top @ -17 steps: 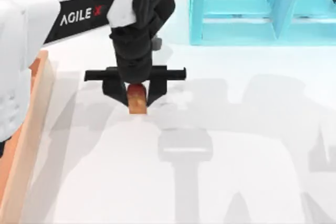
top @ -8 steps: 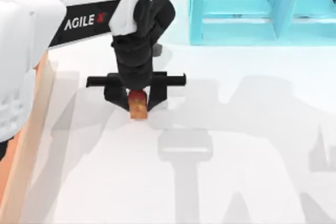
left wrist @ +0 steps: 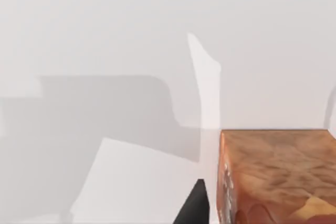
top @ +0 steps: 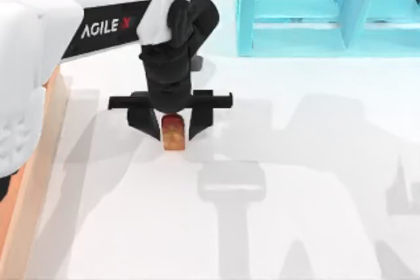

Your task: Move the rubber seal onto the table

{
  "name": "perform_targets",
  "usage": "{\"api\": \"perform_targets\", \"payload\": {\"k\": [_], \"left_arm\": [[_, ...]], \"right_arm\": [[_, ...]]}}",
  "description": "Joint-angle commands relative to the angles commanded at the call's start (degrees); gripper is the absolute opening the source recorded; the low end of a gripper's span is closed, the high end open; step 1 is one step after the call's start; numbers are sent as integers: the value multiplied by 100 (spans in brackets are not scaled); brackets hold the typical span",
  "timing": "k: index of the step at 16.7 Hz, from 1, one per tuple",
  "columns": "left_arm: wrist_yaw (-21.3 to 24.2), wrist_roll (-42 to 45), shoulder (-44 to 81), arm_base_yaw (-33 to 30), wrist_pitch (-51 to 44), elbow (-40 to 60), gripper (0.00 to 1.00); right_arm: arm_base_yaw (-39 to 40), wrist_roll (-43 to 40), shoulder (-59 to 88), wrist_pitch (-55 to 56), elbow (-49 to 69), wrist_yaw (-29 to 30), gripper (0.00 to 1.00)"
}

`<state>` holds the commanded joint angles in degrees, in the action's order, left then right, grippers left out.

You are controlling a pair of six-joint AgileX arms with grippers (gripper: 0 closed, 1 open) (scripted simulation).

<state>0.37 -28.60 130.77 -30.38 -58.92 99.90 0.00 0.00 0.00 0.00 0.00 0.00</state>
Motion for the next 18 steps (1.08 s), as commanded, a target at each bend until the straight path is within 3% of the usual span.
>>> {"api": "perform_targets", "payload": {"k": [3,4,13,18], "left_arm": [[0,0,0,0,0,0,98],[0,0,0,0,0,0,100],[-1,-1,2,6,-10,12,100],[-22,-10,2,-8,-701,752,100]], "right_arm": [[0,0,0,0,0,0,100],[0,0,0,0,0,0,100],[0,0,0,0,0,0,100],[0,0,0,0,0,0,100]]}}
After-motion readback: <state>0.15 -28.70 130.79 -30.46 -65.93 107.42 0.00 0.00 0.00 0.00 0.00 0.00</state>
